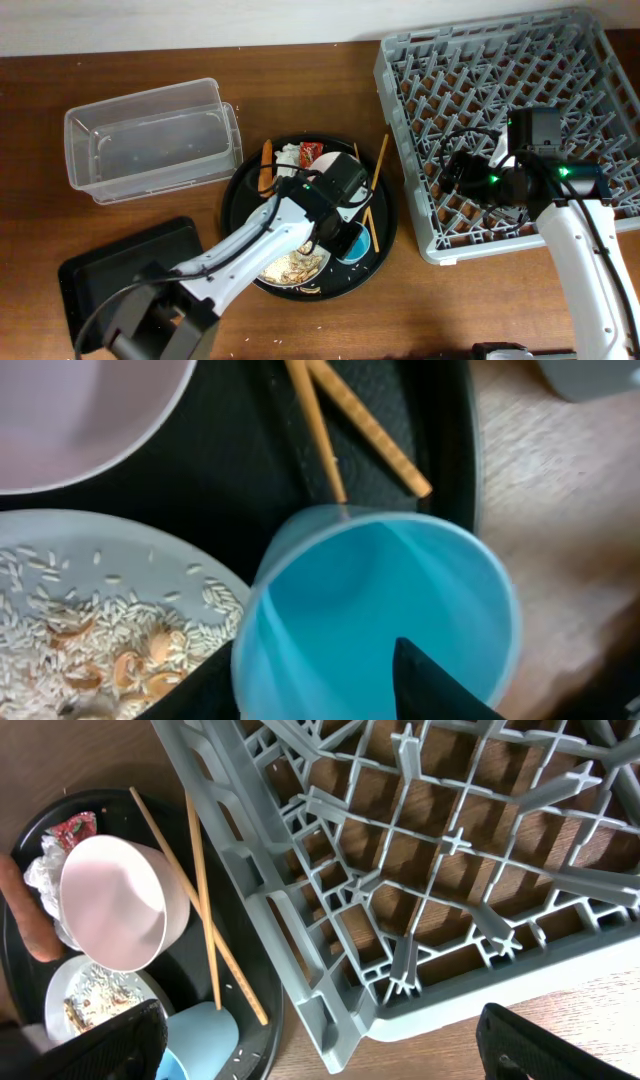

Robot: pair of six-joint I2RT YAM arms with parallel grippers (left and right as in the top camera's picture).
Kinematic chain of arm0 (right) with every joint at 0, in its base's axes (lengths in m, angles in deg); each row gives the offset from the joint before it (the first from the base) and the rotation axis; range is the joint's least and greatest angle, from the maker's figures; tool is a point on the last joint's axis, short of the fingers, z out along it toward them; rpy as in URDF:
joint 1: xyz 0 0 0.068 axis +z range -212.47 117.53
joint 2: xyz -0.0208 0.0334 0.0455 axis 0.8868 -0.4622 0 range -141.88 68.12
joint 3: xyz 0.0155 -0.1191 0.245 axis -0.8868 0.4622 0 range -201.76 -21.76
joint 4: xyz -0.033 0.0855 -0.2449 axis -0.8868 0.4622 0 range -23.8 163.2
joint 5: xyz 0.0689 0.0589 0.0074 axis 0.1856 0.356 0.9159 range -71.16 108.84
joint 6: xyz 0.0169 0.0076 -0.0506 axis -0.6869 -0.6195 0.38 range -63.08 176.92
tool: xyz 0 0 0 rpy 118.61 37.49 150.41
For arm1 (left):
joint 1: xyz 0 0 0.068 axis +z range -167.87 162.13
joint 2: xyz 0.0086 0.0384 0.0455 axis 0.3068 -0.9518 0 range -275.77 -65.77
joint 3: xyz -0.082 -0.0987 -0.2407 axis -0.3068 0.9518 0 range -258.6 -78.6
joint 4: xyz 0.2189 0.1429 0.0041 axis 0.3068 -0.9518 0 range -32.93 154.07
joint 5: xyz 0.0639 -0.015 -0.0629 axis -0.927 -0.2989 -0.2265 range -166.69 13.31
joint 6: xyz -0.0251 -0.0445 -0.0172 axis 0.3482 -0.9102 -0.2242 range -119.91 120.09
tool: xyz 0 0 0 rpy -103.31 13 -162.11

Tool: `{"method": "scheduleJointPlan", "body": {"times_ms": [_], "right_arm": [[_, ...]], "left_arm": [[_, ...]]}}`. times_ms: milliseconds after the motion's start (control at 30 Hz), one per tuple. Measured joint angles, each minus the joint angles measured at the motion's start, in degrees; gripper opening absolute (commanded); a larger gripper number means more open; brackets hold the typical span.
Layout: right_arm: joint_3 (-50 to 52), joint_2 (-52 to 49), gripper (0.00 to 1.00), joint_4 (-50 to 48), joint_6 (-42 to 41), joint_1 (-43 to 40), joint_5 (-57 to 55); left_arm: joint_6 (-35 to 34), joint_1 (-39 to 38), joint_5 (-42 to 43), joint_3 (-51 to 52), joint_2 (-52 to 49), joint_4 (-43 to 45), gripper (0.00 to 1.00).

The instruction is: Sort waste into correct bins and load items into the dishwasher rack

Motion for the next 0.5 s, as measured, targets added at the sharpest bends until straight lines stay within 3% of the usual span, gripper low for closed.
{"method": "scheduleJointPlan", "body": {"times_ms": [67,100,200,300,367,433,500], "right_arm": [[0.0,0.0,0.98,0.52,0.15,0.0,0.04],[0.0,0.0,0.98,0.74,0.17,0.0,0.17],[0.0,0.0,0.98,1.38,0.2,0.0,0.22],[-0.07,0.0,0.99,2.49,0.42,0.0,0.35],[-0.07,0.0,0.96,2.25,3.26,0.0,2.69],[-0.07,0.0,0.92,0.87,10.27,-0.02,10.27],[-0.07,0.04,0.92,-1.01,21.35,-0.07,27.47]], "left_arm": [[0.07,0.02,-0.55,-0.02,-2.01,0.11,0.03],[0.04,0.02,-0.79,-0.02,-2.93,0.09,0.0],[-0.2,0.02,-1.01,-2.43,-3.32,-5.31,0.0],[-0.7,0.81,-0.83,-15.43,-2.51,-16.7,0.0],[-0.66,3.76,1.27,-22.05,0.46,-17.51,0.0],[0.48,9.81,8.41,-25.59,4.96,-15.3,0.0],[2.99,18.88,23.45,-26.71,8.24,-13.57,0.0]]}}
